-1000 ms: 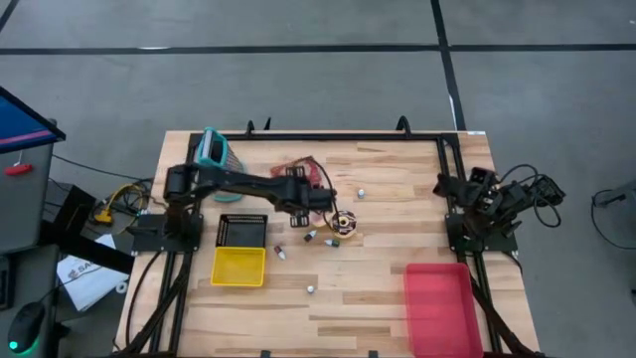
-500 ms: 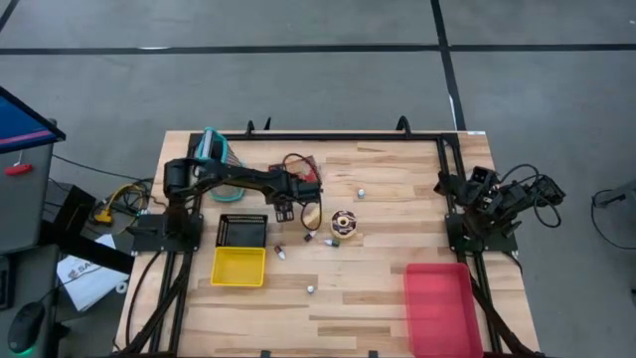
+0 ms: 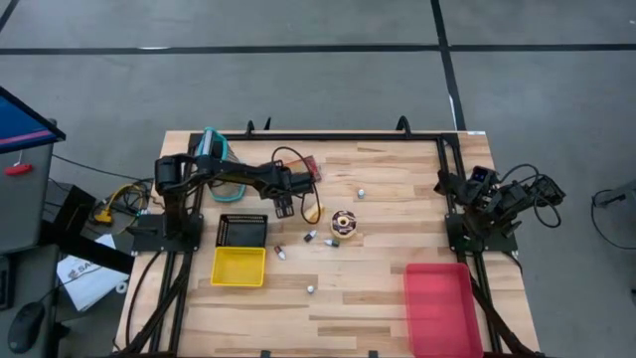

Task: Pick & Place Food Item
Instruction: Put the red popcorn bag into the pink bin

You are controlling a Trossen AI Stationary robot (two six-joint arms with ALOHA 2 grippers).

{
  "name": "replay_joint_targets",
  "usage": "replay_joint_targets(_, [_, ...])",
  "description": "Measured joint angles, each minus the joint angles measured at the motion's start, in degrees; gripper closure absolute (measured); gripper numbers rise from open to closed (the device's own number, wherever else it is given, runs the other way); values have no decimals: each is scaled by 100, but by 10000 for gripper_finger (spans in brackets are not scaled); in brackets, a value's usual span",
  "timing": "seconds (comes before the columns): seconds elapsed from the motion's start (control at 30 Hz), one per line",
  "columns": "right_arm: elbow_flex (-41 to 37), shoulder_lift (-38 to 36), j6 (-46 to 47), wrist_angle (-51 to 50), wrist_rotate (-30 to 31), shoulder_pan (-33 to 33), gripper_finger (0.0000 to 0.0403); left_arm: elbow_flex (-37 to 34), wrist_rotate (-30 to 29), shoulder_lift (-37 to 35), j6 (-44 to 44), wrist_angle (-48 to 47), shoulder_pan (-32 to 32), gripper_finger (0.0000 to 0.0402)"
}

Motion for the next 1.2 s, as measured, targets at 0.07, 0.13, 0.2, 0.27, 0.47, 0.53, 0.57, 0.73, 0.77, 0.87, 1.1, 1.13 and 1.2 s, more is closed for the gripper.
replay_joint_targets(0.07, [0, 0, 0, 2, 2, 1, 232, -58, 22, 0, 8, 94, 36, 192])
replay_joint_targets(0.13, [0, 0, 0, 2, 2, 1, 232, -97, 19, 0, 25, 175, 81, 192])
replay_joint_targets(0.2, [0, 0, 2, -7, 2, 0, 232, -139, 18, 0, 26, 287, 136, 192])
replay_joint_targets(0.27, [0, 0, 2, -9, 4, 1, 232, -177, 22, 0, 27, 351, 186, 192])
replay_joint_targets(0.47, [0, 0, 2, -36, 52, 1, 232, -250, 154, -20, 27, 465, 277, 204])
replay_joint_targets(0.53, [0, 0, 2, -40, 55, 1, 232, -255, 175, -21, 27, 489, 283, 213])
replay_joint_targets(0.57, [0, 0, 2, -40, 55, 1, 232, -256, 191, -20, 27, 500, 283, 217])
replay_joint_targets(0.73, [0, 0, 2, -42, 55, 1, 232, -259, 429, -19, 28, 511, 297, 237])
replay_joint_targets(0.77, [0, 0, 2, -42, 55, 1, 232, -259, 428, -17, 19, 513, 296, 241])
replay_joint_targets(0.87, [0, 0, 2, -42, 55, 1, 232, -261, 461, -13, -40, 516, 303, 265])
replay_joint_targets(1.1, [0, 0, 48, -56, 51, 3, 232, -261, 487, -46, -358, 514, 279, 386])
replay_joint_targets(1.13, [0, 0, 48, -57, 50, 3, 232, -265, 466, -101, -428, 515, 266, 391])
replay_joint_targets(1.2, [0, 0, 51, -56, 50, 3, 232, -273, 459, -301, -476, 452, 265, 394])
